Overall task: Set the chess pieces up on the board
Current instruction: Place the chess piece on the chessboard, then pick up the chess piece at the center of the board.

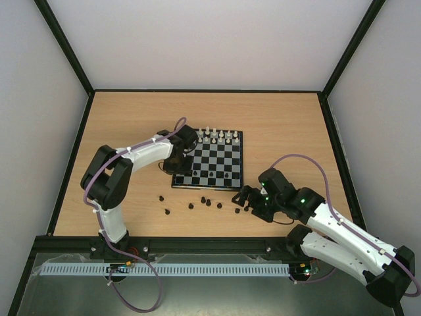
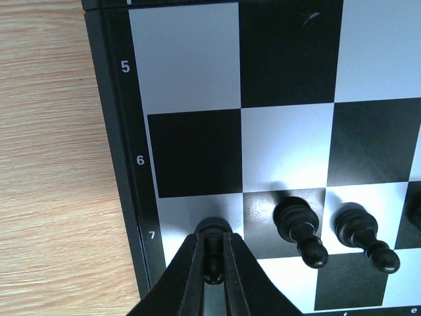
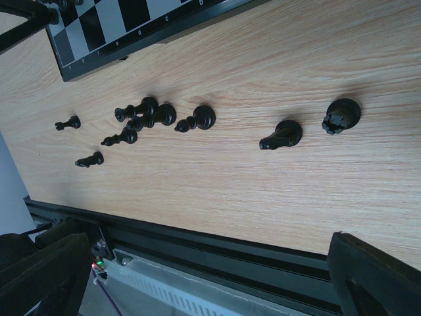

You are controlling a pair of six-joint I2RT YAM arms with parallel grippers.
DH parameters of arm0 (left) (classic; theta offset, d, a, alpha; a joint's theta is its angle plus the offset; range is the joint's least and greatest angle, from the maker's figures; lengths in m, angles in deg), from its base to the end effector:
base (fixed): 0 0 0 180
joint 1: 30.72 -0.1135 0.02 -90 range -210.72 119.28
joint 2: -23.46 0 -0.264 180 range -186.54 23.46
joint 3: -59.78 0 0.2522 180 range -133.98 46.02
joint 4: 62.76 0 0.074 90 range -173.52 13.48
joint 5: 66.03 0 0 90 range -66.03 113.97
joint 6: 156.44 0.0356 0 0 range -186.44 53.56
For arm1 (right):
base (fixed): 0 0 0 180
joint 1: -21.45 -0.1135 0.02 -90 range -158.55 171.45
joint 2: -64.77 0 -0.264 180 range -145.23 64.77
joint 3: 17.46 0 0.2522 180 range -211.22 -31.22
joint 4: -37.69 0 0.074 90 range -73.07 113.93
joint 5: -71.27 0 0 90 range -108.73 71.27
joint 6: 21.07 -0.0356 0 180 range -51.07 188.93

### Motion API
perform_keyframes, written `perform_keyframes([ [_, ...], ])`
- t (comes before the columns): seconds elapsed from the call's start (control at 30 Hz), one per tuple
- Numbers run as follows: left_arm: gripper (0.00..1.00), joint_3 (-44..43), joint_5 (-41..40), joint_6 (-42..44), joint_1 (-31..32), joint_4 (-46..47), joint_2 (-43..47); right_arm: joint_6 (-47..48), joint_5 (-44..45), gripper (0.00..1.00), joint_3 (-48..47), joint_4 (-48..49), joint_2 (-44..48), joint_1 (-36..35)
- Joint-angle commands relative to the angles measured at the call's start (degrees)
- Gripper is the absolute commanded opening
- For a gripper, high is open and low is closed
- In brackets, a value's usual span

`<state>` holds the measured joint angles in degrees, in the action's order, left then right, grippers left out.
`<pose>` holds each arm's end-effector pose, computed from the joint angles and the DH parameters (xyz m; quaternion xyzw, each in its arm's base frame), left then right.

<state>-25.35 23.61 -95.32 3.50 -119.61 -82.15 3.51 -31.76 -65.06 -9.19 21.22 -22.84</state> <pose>0.2906 -0.1974 0.1726 0.0460 0.9928 -0.0551 0.0957 0.1089 0.1174 0.2393 0.1223 0.9034 0.3849 0.1438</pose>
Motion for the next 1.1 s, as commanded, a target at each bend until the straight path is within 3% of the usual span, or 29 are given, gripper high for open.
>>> perform_keyframes([
  [0.0,0.07,-1.08,-0.91,0.48,0.27,-0.59,-1.76,-0.66,-0.12,0.98,0.89,-1.48,0.31,-0.34],
  [0.27,0.17,-1.29,-1.56,0.41,0.31,-0.73,-1.78,-0.61,-0.24,0.99,1.16,-1.09,0.18,-0.34],
  [0.5,0.33,-2.23,-1.66,0.32,0.25,-1.85,-0.7,-0.49,-0.3,0.99,1.26,-0.89,0.07,-0.33],
  [0.77,0.46,-3.38,-1.73,-0.86,0.31,-5.91,7.77,-0.13,-0.41,0.99,0.96,-0.2,-0.9,-0.35],
  [1.07,0.75,1.94,0.64,-0.5,0.25,-10.37,23.46,2.7,0.18,0.99,-1.86,-2.41,-3.64,-0.32],
])
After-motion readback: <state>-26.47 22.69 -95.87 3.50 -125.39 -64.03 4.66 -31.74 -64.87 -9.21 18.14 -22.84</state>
